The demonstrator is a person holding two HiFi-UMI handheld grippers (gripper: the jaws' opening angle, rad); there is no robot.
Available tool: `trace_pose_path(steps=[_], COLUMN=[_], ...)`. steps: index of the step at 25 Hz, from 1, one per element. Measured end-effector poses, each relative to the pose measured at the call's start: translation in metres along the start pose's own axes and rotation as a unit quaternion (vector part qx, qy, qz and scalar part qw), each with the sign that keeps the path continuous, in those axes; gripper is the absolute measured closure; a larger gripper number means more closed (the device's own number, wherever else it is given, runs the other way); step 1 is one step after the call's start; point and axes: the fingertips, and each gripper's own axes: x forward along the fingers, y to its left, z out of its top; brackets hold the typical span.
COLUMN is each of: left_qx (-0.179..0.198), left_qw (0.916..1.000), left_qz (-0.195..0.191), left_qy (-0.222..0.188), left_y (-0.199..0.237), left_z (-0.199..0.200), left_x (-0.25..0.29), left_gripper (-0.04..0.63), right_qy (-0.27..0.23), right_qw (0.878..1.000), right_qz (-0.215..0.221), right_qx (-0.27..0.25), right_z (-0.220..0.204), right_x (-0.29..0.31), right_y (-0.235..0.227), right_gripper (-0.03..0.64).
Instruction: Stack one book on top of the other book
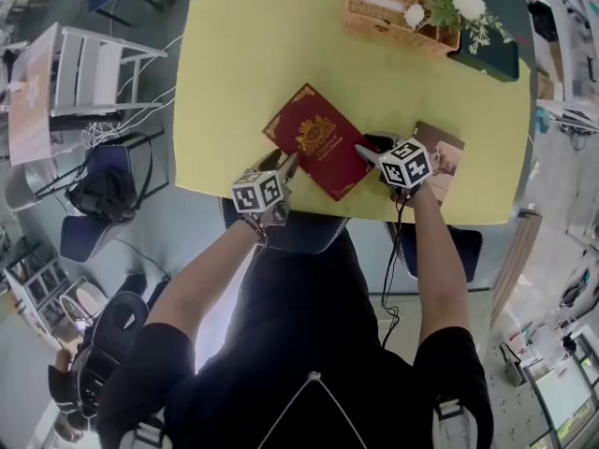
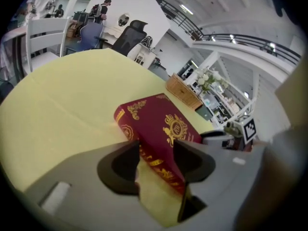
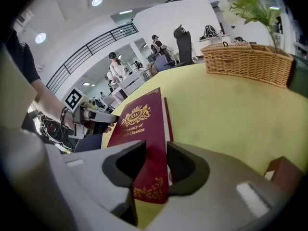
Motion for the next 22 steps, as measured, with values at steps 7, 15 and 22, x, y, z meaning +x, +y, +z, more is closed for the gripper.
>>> trace_pose_path(steps=[7, 15, 22], left_qx=[0.038, 0.095, 0.147], left_qw=[0.9993, 0.9954, 0.9888], left_qz=[-0.002, -0.008, -0.023], left_qy=[-0.006, -0.010, -0.007], left_y=[-0.001, -0.012, -0.028], left_z=[0.017, 0.037, 0.055], left_x=[0.012, 0.028, 0.044], left_gripper=[0.357, 0.353, 0.350], right_qy=[-0.034, -0.077, -0.086], right_qw=[0.996, 0.975, 0.965], right_qz=[-0.027, -0.062, -0.049], right_qx=[0.074, 0.200, 0.244], right_z=[-0.025, -0.044, -0.058], right_x=[-0.005, -0.004, 0.007], right_y=[0.020, 0.041, 0.075], right_gripper=[0.485, 0.493, 0.500])
